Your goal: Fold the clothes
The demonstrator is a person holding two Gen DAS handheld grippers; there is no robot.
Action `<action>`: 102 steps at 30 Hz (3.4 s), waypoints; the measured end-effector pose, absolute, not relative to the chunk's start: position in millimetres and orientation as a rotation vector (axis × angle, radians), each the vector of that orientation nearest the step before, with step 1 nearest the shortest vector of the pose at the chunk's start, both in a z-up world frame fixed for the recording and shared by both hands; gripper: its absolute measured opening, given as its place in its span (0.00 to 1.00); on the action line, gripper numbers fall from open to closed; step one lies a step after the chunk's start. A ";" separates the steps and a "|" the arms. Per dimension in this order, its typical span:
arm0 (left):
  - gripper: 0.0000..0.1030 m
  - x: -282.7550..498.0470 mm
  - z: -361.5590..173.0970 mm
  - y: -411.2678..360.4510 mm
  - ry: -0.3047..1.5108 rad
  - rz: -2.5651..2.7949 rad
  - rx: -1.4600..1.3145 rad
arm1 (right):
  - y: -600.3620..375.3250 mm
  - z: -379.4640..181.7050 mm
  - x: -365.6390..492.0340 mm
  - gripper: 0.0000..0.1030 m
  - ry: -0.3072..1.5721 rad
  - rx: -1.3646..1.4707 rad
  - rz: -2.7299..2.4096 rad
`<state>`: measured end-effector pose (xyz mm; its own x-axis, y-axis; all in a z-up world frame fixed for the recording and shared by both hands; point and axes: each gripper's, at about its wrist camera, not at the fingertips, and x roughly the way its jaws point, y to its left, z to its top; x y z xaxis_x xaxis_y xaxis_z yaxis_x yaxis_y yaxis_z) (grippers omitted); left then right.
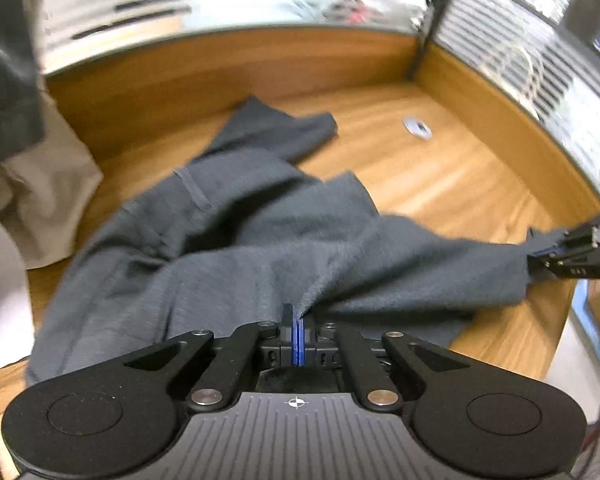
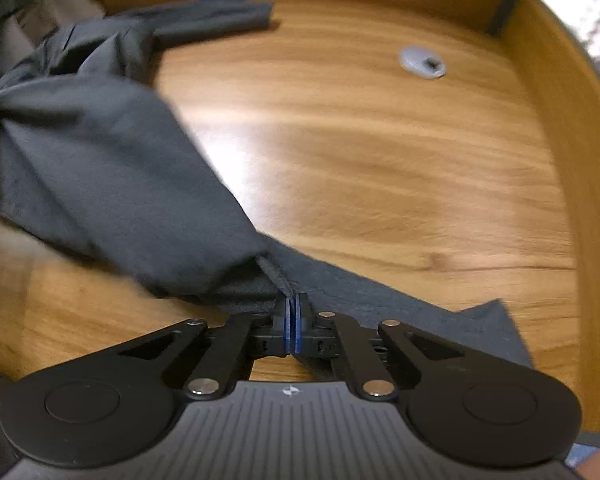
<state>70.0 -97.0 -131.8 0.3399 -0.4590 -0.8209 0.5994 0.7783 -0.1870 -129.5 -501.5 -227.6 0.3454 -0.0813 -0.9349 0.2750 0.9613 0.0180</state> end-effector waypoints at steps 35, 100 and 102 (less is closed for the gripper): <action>0.61 113.6 -130.0 8.1 1.020 -0.366 0.064 | -447.0 -154.7 -58.9 0.61 1.031 0.069 0.176; 0.17 225.2 -37.0 -127.5 0.800 -0.642 -0.207 | -407.1 -157.9 5.6 0.08 0.920 0.119 0.184; 0.17 230.6 -37.9 -131.2 0.794 -0.660 -0.200 | -446.0 -154.8 6.9 0.05 0.931 0.216 0.094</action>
